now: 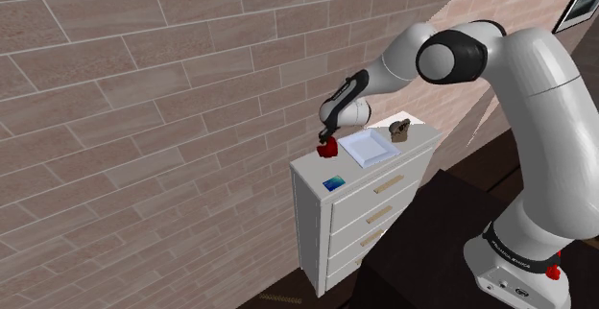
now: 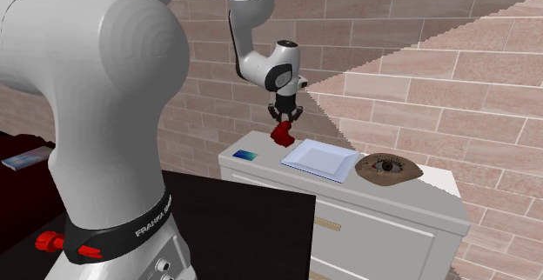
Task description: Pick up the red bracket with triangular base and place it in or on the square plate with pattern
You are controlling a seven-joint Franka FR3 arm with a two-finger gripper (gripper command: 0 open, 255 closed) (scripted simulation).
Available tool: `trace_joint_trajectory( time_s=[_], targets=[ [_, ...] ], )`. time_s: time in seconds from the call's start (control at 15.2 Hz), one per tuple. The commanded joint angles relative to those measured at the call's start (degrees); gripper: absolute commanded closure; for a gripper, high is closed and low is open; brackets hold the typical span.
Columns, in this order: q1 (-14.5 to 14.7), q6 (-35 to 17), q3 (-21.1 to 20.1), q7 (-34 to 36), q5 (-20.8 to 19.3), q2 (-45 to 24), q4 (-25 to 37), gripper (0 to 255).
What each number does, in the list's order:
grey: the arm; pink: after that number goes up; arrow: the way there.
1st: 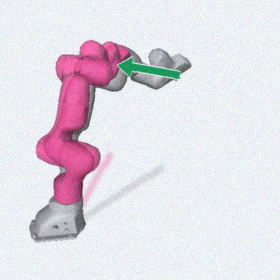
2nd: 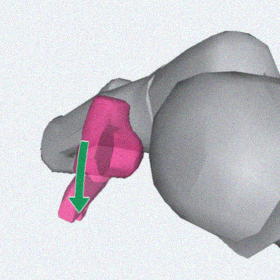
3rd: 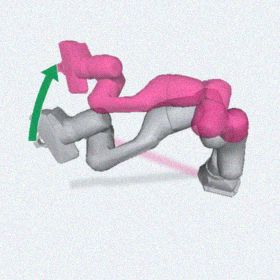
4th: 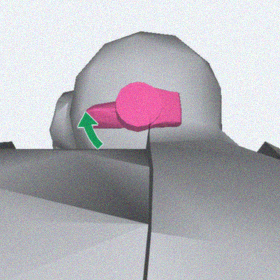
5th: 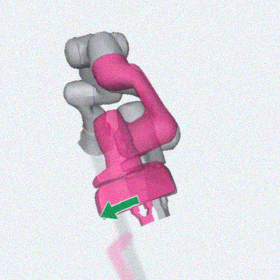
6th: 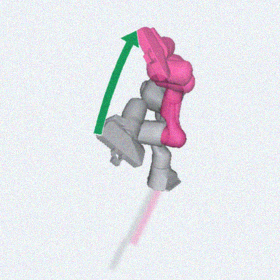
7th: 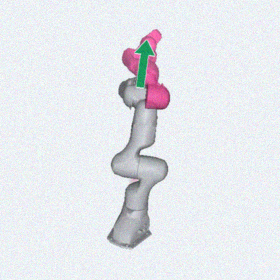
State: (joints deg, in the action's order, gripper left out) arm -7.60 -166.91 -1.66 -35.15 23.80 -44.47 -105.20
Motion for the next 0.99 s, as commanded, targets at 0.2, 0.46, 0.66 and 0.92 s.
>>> trace_joint_trajectory(
  time_s=[0.2,0.46,0.66,0.92],
  targets=[
    [1.20,10.66,0.56,1.31,-0.32,-2.18,3.52,255],
    [1.65,-0.53,0.88,1.82,2.71,-0.05,0.32,255],
    [9.83,-1.67,8.63,9.79,1.37,4.01,-5.50,0],
    [21.37,-1.62,19.23,20.17,-1.16,6.74,-10.86,0]
  ],
)
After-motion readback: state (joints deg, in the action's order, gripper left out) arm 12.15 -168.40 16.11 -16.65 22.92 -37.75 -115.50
